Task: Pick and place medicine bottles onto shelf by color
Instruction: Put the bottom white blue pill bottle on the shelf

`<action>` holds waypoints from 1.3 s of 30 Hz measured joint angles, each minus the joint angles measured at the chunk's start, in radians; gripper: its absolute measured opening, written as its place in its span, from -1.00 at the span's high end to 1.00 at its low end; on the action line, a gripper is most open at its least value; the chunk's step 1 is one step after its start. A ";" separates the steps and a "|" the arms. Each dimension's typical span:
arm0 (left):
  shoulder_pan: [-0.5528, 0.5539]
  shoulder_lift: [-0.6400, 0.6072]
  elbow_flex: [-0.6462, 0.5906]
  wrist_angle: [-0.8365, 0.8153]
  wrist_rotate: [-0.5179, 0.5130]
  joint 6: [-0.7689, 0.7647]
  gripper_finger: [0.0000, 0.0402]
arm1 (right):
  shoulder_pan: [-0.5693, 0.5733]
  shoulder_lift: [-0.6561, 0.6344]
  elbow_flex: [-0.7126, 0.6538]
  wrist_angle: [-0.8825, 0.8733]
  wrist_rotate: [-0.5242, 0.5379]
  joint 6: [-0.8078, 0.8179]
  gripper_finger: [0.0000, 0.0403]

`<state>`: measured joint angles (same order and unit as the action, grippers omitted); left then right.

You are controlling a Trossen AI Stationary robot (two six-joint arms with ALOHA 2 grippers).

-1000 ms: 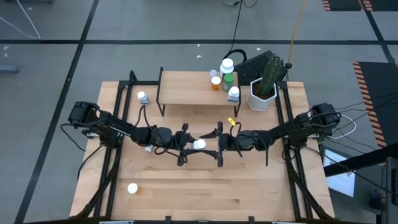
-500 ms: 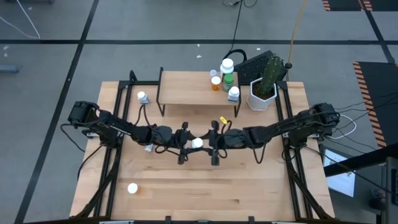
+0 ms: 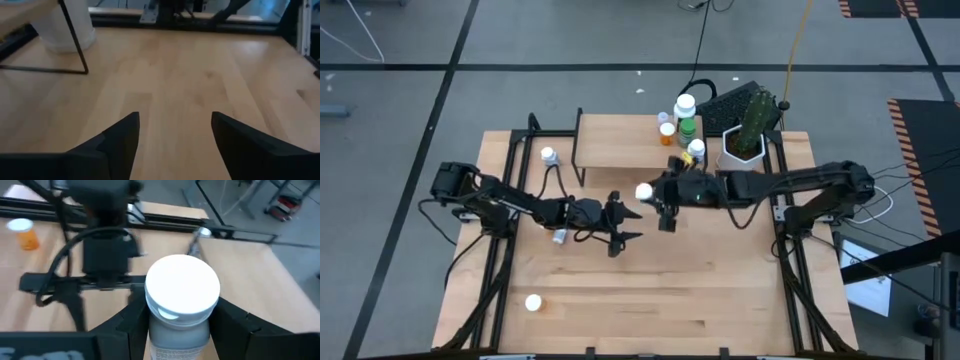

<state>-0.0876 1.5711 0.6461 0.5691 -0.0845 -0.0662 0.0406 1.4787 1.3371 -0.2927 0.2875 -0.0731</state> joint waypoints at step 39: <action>0.006 0.000 0.000 -0.042 0.000 0.017 -0.34 | -0.378 -0.021 -0.186 0.101 -0.081 0.000 -0.06</action>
<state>-0.0818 1.5711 0.6460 0.5266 -0.0845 -0.0490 -0.3374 1.4574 1.1515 -0.1913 0.2070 -0.0727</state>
